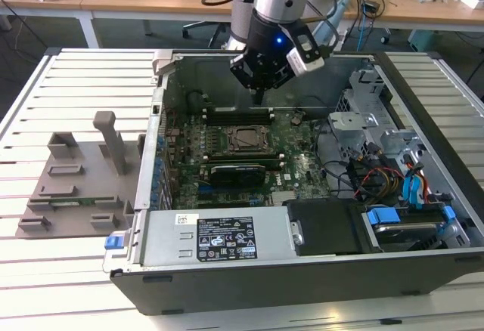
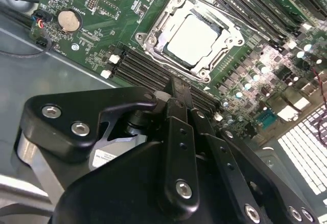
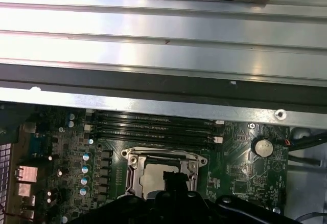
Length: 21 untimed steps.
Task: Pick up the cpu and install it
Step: 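Install the first cpu locking lever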
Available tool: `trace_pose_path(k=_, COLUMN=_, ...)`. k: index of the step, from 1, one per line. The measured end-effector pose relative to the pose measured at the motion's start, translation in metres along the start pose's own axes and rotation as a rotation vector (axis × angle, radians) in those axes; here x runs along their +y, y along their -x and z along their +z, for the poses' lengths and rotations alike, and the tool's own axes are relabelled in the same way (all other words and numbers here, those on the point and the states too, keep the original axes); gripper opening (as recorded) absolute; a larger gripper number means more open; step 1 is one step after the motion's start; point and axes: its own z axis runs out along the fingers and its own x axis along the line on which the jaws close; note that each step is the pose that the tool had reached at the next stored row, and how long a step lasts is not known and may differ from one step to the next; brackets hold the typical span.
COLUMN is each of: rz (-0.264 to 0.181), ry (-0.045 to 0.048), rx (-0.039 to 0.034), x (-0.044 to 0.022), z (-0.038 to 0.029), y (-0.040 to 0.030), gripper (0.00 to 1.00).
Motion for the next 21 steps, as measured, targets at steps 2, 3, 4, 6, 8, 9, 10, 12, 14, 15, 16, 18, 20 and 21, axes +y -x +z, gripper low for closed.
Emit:
trace_pose_path(k=2, rz=0.0, ry=-0.0022, rx=0.0002, x=0.0001, z=-0.0029, y=-0.0002, gripper=0.11)
trace_pose_path(k=3, rz=0.0, ry=-0.0039, rx=0.0003, x=0.0002, z=-0.0051, y=-0.0004, gripper=0.11)
trace_pose_path(k=4, rz=0.0, ry=-0.005, rx=0.0004, x=0.0002, z=-0.0065, y=-0.0005, gripper=0.11)
trace_pose_path(k=6, rz=0.001, ry=-0.0081, rx=0.0007, x=0.0004, z=-0.0105, y=-0.0008, gripper=0.11)
trace_pose_path(k=8, rz=0.001, ry=-0.0104, rx=0.0008, x=0.0005, z=-0.0137, y=-0.001, gripper=0.11)
trace_pose_path(k=9, rz=0.001, ry=-0.0115, rx=0.0009, x=0.0006, z=-0.0153, y=-0.0011, gripper=0.11)
trace_pose_path(k=10, rz=0.001, ry=-0.0132, rx=0.001, x=0.0007, z=-0.0177, y=-0.0013, gripper=0.11)
trace_pose_path(k=12, rz=0.001, ry=-0.016, rx=0.0013, x=0.0009, z=-0.0227, y=-0.0017, gripper=0.11)
trace_pose_path(k=14, rz=0.001, ry=-0.0174, rx=0.0014, x=0.001, z=-0.0268, y=-0.002, gripper=0.11)
trace_pose_path(k=15, rz=0.001, ry=-0.018, rx=0.0014, x=0.0011, z=-0.0283, y=-0.0021, gripper=0.11)
trace_pose_path(k=16, rz=0.001, ry=-0.0179, rx=0.0013, x=0.0011, z=-0.0286, y=-0.0021, gripper=0.11)
trace_pose_path(k=18, rz=0.001, ry=-0.0178, rx=0.0013, x=0.0011, z=-0.0286, y=-0.0021, gripper=0.11)
trace_pose_path(k=20, rz=0.001, ry=-0.0181, rx=0.0014, x=0.0011, z=-0.0287, y=-0.0021, gripper=0.11)
trace_pose_path(k=21, rz=0.001, ry=-0.018, rx=0.0014, x=0.0011, z=-0.0287, y=-0.0021, gripper=0.11)
